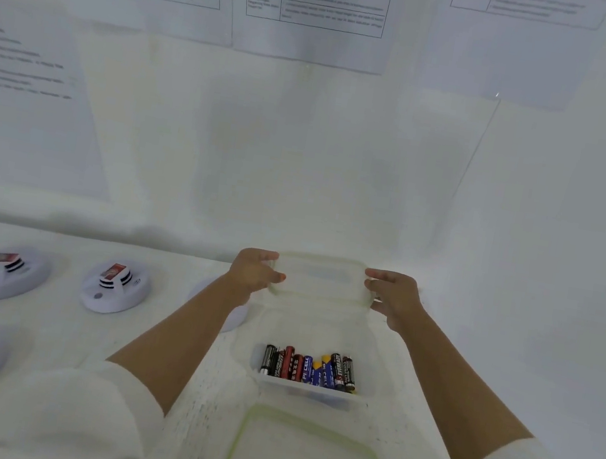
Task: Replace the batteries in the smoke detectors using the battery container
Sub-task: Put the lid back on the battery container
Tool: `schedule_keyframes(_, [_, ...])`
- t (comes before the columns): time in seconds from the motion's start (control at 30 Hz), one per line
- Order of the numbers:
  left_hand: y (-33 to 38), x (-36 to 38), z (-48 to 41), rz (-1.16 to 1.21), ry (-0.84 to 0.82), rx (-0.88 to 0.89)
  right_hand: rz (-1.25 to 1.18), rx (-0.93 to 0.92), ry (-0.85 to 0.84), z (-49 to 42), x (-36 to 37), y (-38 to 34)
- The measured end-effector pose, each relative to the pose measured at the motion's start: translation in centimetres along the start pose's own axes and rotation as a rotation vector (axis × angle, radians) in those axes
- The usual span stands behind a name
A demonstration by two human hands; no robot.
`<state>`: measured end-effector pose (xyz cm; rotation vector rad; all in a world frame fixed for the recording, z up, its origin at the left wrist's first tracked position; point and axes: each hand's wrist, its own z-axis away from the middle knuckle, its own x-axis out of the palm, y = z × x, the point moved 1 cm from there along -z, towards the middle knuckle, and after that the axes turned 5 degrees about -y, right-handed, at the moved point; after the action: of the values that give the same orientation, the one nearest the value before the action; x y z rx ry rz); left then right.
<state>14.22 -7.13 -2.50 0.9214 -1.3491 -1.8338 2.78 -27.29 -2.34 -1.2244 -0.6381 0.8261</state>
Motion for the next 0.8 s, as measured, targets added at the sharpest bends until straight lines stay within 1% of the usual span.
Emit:
schedule_keyframes(0.13, [0.0,0.0,0.0,-0.001,0.013,0.017,0.051,0.013,0.023,-0.4,0.0,-0.1])
schedule_keyframes(0.23, [-0.1,0.2,-0.1,-0.014,0.040,0.027,0.044,0.039,0.056,-0.6,0.1,-0.2])
schedule_keyframes(0.43, [-0.6,-0.1,-0.6,0.150,0.074,-0.002,-0.022,0.044,0.042,-0.5,-0.2,0.1])
schedule_keyframes(0.57, [-1.1,0.3,-1.1,0.242,0.119,0.009,-0.043,0.029,0.066,-0.6,0.2,0.5])
schedule_keyframes(0.67, [-1.3,0.4,-1.6,0.267,0.110,0.004,-0.054,0.028,0.065,-0.7,0.3,0.7])
schedule_keyframes(0.8, [-1.0,0.1,-1.6,0.312,0.049,-0.032,-0.072,0.044,0.031,-0.5,-0.1,0.7])
